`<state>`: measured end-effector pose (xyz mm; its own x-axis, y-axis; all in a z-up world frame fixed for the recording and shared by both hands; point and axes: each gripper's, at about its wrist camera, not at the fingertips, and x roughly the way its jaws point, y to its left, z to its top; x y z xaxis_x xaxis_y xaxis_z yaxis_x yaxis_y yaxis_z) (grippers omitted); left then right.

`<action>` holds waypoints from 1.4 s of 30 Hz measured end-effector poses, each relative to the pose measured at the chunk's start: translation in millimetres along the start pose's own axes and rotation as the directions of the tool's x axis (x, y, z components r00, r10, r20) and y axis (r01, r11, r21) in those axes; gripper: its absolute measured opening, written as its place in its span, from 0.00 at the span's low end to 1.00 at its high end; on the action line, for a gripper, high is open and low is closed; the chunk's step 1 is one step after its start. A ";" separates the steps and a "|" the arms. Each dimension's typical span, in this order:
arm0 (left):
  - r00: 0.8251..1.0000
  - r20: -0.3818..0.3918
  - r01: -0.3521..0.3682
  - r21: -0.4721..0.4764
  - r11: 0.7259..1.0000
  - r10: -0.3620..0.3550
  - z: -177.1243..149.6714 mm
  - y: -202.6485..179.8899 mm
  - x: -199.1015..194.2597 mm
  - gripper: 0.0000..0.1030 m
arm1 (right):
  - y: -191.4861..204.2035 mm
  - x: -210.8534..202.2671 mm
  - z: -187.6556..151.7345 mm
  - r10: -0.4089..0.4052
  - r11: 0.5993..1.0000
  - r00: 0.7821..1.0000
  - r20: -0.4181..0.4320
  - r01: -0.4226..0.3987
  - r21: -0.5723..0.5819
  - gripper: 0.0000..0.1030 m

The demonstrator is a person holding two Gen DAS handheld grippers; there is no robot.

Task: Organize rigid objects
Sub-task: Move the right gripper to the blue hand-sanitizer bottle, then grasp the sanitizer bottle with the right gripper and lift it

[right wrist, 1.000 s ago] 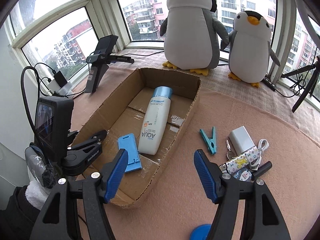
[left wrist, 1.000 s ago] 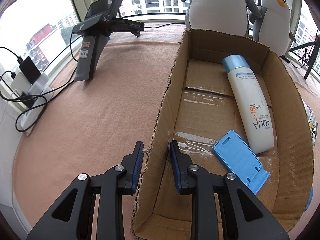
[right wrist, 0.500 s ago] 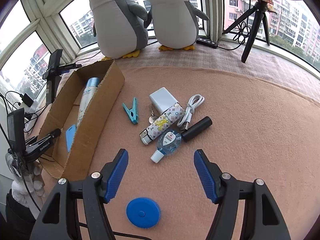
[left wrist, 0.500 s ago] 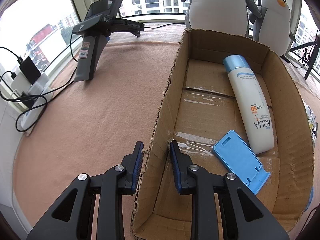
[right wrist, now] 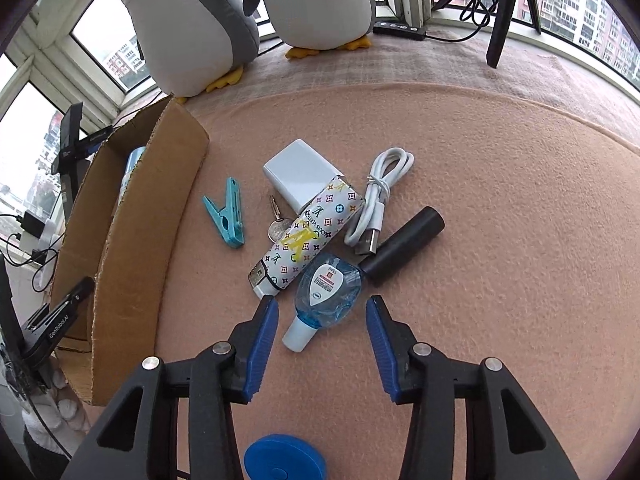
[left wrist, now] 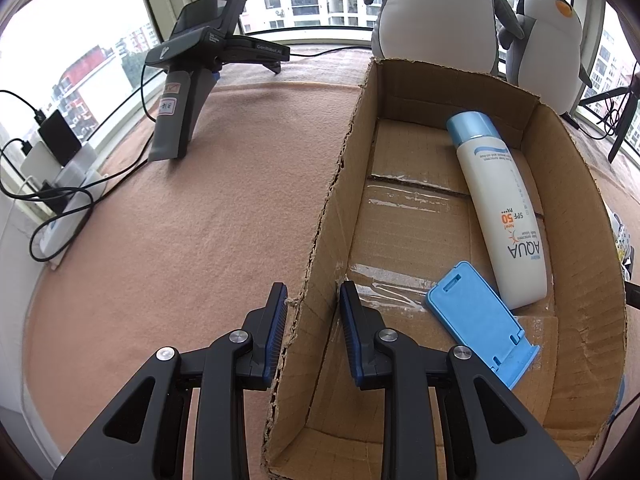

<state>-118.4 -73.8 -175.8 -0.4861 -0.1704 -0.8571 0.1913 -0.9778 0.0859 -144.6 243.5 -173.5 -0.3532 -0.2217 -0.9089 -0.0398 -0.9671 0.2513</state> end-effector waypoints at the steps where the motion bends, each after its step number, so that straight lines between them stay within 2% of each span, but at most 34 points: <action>1: 1.000 0.000 0.000 0.000 1.000 0.000 -0.2 0.0 -0.1 0.24 | -0.6 1.8 1.3 -0.003 1.000 1.000 -0.003 0.003 0.002 0.40; 8: 1.000 0.000 0.000 0.000 1.000 0.000 -0.1 0.1 -0.1 0.24 | 4.0 5.7 10.4 -0.041 0.999 0.999 -0.011 0.041 -0.036 0.39; 12: 1.000 0.001 -0.002 0.001 1.000 0.002 -0.1 -0.1 -0.1 0.24 | 9.7 7.7 9.3 -0.085 0.991 0.996 -0.019 0.083 -0.104 0.33; 25: 1.000 0.002 0.001 -0.002 1.000 -0.001 -1.3 -2.2 0.5 0.24 | 1.2 1.7 -1.9 -0.112 0.972 0.993 -0.048 0.099 -0.213 0.33; 32: 1.000 0.001 0.001 -0.001 1.000 -0.001 -1.9 -2.8 0.1 0.24 | 6.0 -0.7 -12.6 -0.172 0.950 0.985 -0.006 0.164 -0.267 0.32; 42: 1.000 0.002 0.003 -0.004 1.000 -0.003 -2.2 -3.6 0.2 0.24 | 8.3 -15.3 -11.9 -0.151 0.961 0.988 0.029 0.153 -0.230 0.32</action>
<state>-117.3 -70.0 -177.4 -0.4887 -0.1676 -0.8562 0.1934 -0.9778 0.0810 -128.5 237.4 -161.4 -0.3698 -0.0696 -0.9265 0.1227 -0.9921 0.0255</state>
